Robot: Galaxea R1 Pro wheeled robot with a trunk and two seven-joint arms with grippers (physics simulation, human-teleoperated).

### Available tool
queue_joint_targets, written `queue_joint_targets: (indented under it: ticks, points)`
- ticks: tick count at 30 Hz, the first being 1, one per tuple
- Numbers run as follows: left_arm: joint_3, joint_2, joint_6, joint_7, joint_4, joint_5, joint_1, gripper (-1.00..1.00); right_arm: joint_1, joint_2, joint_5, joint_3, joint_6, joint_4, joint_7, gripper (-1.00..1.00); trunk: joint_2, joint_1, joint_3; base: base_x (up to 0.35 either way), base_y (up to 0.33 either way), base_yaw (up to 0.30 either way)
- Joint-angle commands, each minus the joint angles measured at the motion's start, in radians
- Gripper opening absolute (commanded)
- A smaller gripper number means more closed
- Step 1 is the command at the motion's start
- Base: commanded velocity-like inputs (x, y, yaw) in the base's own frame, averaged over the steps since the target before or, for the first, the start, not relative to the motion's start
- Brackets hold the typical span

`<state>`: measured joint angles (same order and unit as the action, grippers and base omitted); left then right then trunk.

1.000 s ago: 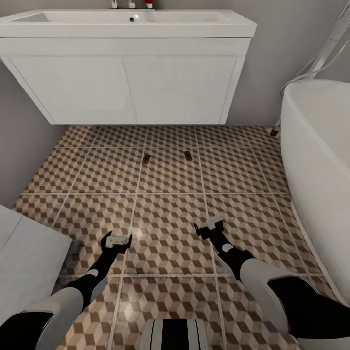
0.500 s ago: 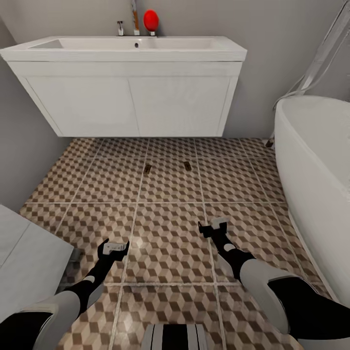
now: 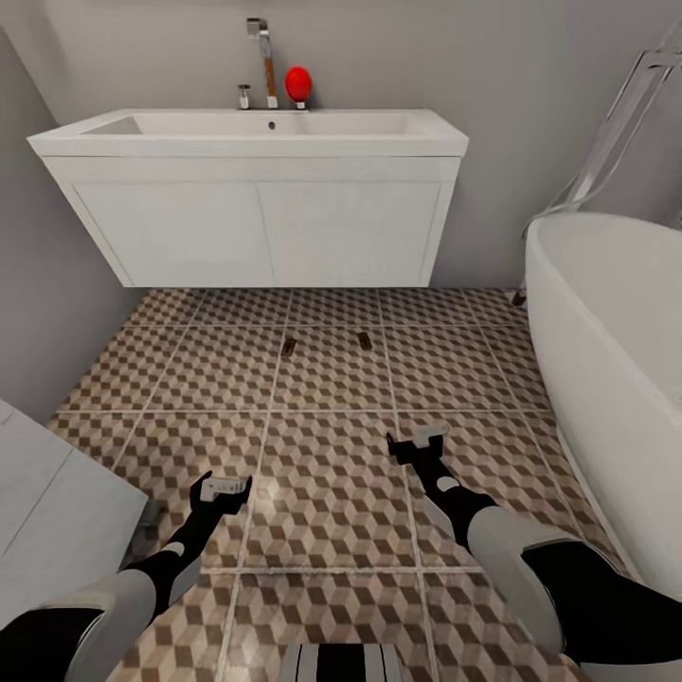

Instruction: Take the four mousetraps from the cabinet in the bathroom and place them on the bathroom floor. Make sure all four end up on the same floor surface, and ensure that at least two of them are either under or directly next to the same bathroom sink.

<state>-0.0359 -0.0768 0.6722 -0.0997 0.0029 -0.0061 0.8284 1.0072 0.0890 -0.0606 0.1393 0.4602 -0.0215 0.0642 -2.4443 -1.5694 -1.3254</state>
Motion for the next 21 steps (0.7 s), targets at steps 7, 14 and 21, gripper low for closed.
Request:
queue_joint_targets:
  ticks: [7, 14, 21]
  points:
    - [-0.001, 0.001, 0.0, 0.0, 0.004, 0.0, 0.0, 1.0, -0.008, 0.0, 0.0, 0.0, 0.0, 0.0, 0.0, 1.0, 0.049, 0.027, 0.033, 0.0, 0.0, 0.0]
    - [0.0, 0.003, -0.001, 0.0, 0.006, 0.0, 0.0, 1.0, -0.009, 0.0, 0.0, 0.0, 0.0, 0.0, 0.0, 1.0, 0.098, 0.054, 0.067, 0.0, 0.0, 0.0]
    - [-0.001, 0.004, -0.002, 0.001, 0.015, 0.0, 0.0, 1.0, -0.009, 0.0, 0.001, 0.0, 0.0, 0.0, 0.0, 1.0, 0.147, 0.081, 0.1, 0.0, 0.0, 0.0]
